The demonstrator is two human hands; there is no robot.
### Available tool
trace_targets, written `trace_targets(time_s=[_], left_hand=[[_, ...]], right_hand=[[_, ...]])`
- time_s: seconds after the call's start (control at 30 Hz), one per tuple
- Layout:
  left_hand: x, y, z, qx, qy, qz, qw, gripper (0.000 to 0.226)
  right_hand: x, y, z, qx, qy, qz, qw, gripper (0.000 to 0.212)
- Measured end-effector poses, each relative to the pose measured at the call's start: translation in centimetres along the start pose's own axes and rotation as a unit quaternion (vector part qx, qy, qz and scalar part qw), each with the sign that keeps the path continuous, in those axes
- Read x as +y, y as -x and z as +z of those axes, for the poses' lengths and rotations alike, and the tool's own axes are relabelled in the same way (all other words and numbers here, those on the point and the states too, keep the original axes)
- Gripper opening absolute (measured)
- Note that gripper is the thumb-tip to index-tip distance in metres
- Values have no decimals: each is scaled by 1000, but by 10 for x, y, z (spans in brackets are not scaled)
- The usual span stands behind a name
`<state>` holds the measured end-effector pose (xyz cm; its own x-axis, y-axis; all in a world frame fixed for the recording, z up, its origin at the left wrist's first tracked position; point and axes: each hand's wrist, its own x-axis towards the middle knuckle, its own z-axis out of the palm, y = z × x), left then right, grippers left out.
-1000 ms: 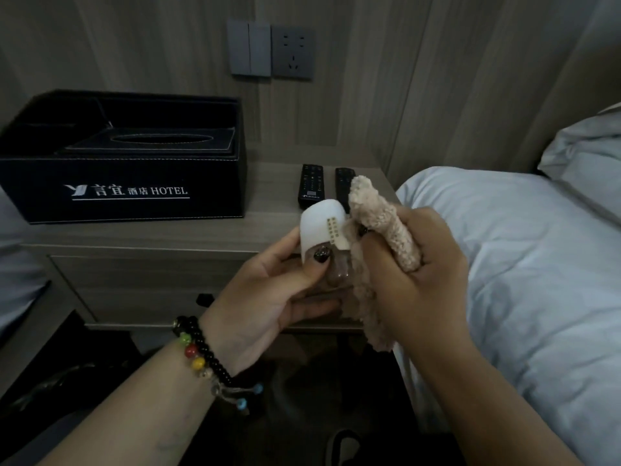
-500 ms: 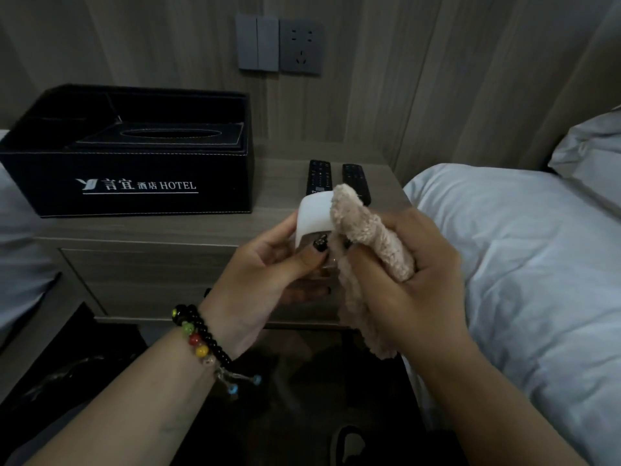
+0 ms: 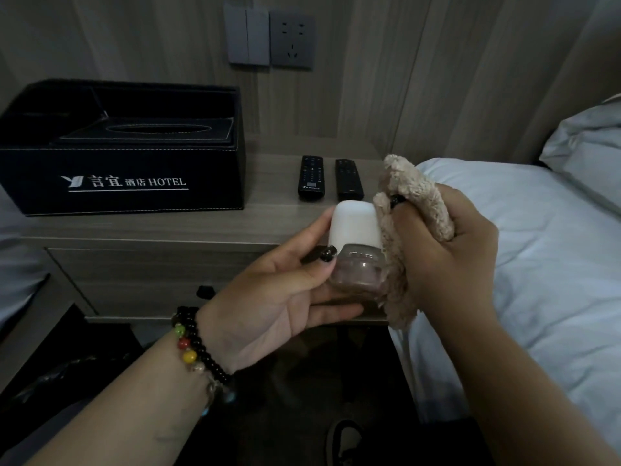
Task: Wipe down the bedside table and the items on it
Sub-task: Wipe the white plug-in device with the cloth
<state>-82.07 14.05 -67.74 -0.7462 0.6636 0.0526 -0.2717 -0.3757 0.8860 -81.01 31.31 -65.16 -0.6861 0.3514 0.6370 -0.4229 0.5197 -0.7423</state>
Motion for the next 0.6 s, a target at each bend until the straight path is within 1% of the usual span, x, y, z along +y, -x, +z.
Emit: trace_targets(time_s=[0.07, 0.13, 0.2, 0.27, 0.33, 0.37, 0.47, 0.53, 0.57, 0.6], left_hand=[[-1, 1, 0, -1, -4, 11, 1000, 66], [-2, 0, -1, 18, -11, 22, 1000, 64], [-3, 0, -2, 41, -15, 36, 998, 61], [-2, 0, -3, 57, -10, 45, 997, 59], [0, 1, -5, 58, -18, 45, 997, 65], [1, 2, -5, 54, -31, 40, 997, 67], [3, 2, -7, 55, -73, 34, 995, 59], [2, 2, -4, 49, -99, 32, 993, 60], [1, 2, -3, 48, -108, 35, 992, 62], [-1, 1, -1, 53, -112, 41, 991, 65]], right_hand=[[-1, 2, 1, 8, 5, -4, 1000, 25], [-3, 8, 3, 11, 7, -18, 1000, 18], [-7, 17, 6, -1, 10, -61, 998, 13], [-11, 27, 10, -25, 29, -119, 992, 22], [-12, 32, 15, -40, 34, -151, 987, 28], [-12, 31, 17, -41, 32, -155, 987, 28], [-10, 22, 17, -19, 33, -139, 990, 21], [-7, 12, 15, 9, 35, -101, 994, 9], [-6, 9, 14, 23, 34, -80, 996, 8], [-5, 7, 14, 33, 33, -67, 997, 12]])
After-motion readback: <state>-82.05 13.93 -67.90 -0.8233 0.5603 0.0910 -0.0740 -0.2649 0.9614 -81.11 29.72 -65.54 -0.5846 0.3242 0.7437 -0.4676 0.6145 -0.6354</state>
